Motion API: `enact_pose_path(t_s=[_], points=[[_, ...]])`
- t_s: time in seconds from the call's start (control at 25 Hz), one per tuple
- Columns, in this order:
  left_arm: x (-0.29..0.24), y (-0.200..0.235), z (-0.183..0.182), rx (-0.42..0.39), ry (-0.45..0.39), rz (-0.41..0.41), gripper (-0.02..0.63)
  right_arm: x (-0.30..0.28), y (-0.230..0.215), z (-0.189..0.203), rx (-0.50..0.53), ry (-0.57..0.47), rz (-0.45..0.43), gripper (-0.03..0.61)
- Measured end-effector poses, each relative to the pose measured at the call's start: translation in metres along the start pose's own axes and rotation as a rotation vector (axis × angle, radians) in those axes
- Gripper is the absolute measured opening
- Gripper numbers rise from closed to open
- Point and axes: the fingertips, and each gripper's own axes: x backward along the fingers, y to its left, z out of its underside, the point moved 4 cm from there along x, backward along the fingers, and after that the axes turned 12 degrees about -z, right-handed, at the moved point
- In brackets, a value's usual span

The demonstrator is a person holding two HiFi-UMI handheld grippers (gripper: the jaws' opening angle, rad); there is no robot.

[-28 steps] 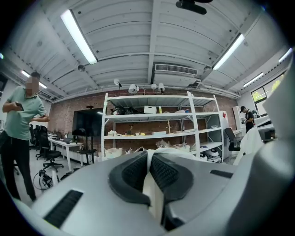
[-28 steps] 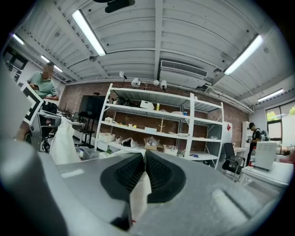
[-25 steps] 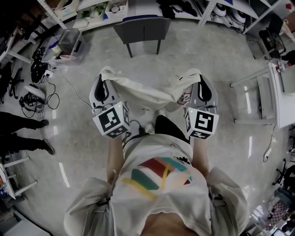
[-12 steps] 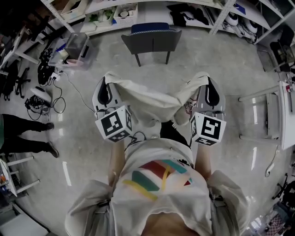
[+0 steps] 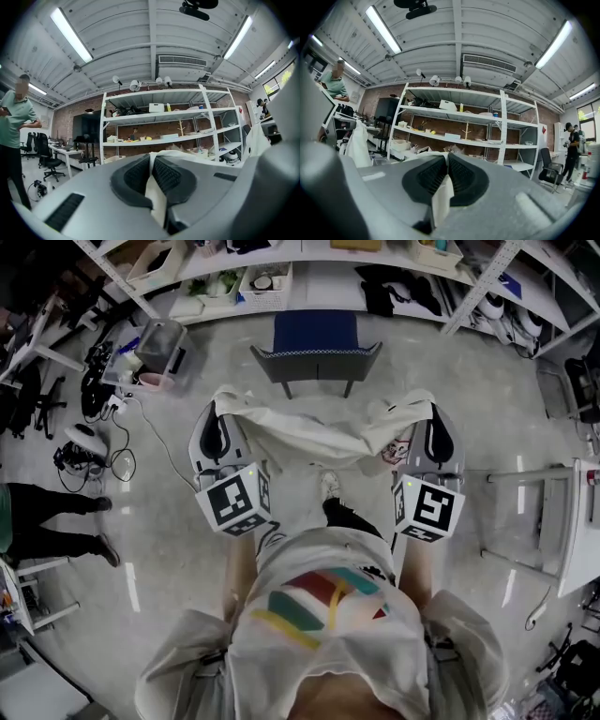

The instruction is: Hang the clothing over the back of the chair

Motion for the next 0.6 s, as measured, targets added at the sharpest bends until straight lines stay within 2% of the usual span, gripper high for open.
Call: enact_pose_path(t_s=[0.32,0.6], points=[[-0.088,-0.020,-0.003,0.013,-0.017,-0.082,0.015,-0.093,-0.033,-0.006,0.028,-0.015,-0.053,0.009],[-0.119,-0.026,0.002,0.009,0.008,-0.092,0.015,-0.134,-0.043,-0.009,0.043,-0.012,-0.066,0.009]])
